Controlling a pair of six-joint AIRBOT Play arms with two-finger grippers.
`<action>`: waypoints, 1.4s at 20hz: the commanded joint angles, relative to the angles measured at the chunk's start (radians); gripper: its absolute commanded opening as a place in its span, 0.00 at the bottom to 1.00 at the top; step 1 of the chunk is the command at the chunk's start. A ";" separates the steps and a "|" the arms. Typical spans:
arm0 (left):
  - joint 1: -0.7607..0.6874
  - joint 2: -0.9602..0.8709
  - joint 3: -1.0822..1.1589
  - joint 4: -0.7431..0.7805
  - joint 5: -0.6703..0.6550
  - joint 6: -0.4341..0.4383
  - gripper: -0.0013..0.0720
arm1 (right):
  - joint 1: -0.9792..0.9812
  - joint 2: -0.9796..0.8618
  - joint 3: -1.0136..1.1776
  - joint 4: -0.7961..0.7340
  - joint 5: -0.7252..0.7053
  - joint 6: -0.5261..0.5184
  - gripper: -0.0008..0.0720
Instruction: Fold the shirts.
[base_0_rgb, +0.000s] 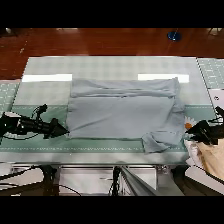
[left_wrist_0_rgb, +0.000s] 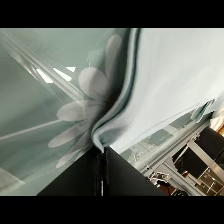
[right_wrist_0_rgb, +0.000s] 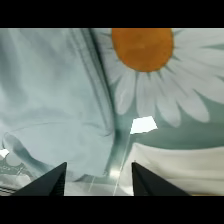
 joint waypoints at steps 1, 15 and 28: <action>0.001 -0.001 0.001 0.000 -0.006 0.002 0.05 | 0.000 0.000 0.007 0.032 0.023 0.005 0.67; 0.001 -0.001 0.001 0.000 -0.006 0.016 0.05 | 0.317 -0.001 0.002 -0.159 -0.082 0.098 0.65; 0.001 -0.001 0.001 -0.001 -0.008 0.017 0.05 | 0.342 0.002 -0.146 -0.010 -0.232 0.124 0.04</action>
